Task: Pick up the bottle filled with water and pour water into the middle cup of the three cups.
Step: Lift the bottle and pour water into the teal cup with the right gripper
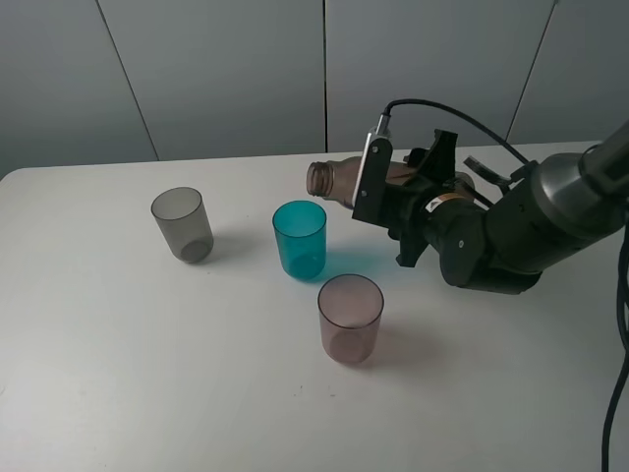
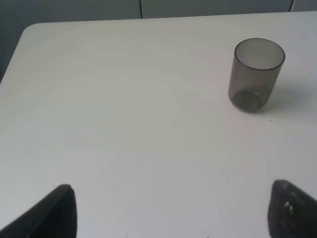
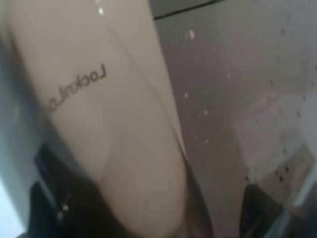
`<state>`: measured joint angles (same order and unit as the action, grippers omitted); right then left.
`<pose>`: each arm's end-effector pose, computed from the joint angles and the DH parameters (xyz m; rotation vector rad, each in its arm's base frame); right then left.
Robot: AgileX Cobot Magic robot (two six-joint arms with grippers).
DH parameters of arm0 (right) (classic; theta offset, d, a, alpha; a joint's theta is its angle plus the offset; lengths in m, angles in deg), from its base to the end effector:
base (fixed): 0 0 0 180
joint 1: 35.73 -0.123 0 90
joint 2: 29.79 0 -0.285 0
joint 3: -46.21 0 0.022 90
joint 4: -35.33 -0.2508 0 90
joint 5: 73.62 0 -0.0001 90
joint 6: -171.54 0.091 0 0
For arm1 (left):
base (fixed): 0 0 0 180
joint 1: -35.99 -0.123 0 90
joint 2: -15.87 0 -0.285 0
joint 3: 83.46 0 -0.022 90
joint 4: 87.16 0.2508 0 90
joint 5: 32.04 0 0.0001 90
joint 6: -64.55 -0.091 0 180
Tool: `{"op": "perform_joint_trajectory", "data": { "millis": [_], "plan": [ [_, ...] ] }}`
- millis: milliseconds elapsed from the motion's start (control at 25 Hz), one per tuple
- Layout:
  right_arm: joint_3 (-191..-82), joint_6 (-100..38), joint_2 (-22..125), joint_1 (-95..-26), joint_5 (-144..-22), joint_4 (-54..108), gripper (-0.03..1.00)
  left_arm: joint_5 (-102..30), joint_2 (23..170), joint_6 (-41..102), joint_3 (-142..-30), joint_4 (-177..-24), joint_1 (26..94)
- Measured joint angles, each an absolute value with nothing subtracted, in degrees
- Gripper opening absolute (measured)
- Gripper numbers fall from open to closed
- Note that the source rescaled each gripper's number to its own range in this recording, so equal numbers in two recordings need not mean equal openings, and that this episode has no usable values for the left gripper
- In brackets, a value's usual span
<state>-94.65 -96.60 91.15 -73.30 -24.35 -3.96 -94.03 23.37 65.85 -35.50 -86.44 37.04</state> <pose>0.2827 0.1624 0.1014 -1.3406 1.5922 -0.7561 -0.0077 0.0012 0.2785 -0.0053 2.0498 -0.0105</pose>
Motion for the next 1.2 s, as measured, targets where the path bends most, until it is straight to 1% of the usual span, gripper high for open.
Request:
{"op": "perform_joint_trajectory", "data": {
  "millis": [800, 1200],
  "plan": [
    [-94.8, -105.4, 91.8, -73.4, -20.8, -3.2, 0.00, -94.0, 23.4, 65.5, -35.5, -86.4, 37.0],
    [-98.0, -111.8, 91.8, -73.4, -20.8, -3.2, 0.00, -94.0, 23.4, 65.5, -35.5, -86.4, 37.0]
  ]
}}
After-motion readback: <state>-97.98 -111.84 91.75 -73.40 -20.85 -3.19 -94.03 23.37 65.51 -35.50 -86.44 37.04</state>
